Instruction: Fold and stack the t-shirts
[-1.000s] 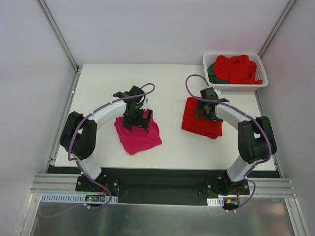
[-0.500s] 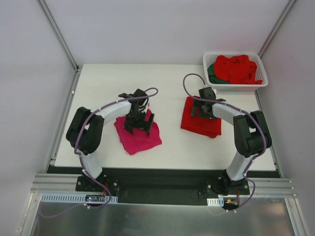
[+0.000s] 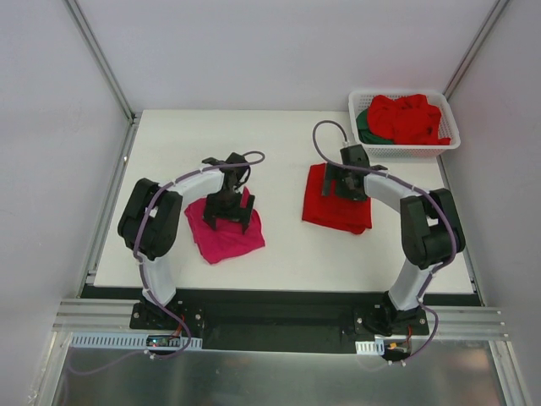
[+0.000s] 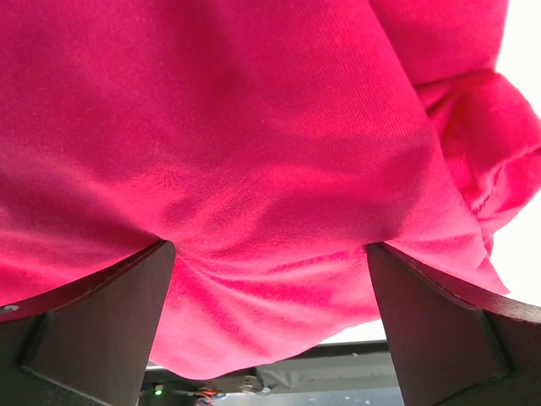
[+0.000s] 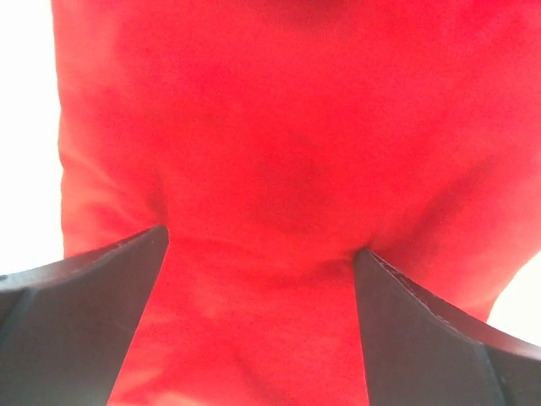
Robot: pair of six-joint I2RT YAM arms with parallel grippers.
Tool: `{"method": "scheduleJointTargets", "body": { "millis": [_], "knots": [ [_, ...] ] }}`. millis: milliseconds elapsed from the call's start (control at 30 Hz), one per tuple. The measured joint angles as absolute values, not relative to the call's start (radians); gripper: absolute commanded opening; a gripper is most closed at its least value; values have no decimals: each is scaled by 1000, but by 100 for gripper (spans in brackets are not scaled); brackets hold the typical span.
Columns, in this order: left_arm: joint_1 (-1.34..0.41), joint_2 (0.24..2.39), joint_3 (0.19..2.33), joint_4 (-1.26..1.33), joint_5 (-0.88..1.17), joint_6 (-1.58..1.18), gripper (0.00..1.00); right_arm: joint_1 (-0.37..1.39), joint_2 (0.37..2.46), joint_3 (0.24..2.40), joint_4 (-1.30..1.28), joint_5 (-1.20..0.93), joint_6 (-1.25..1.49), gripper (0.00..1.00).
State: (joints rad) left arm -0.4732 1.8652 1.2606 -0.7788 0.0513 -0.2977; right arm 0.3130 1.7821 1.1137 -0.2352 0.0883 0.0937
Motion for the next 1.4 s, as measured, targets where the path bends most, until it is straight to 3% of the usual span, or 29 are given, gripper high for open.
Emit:
{"method": "scheduleJointTargets", "body": {
  "millis": [300, 967, 1400],
  "knots": [
    [-354, 1850, 1219, -799, -4, -277, 99, 363, 1917, 1286, -236, -32, 113, 96],
    [-234, 1695, 1109, -806, -30, -268, 99, 584, 2132, 1593, -319, 15, 119, 96],
    [-234, 1693, 1107, -805, -27, -267, 99, 664, 2133, 1582, -310, 95, 142, 96]
  ]
}}
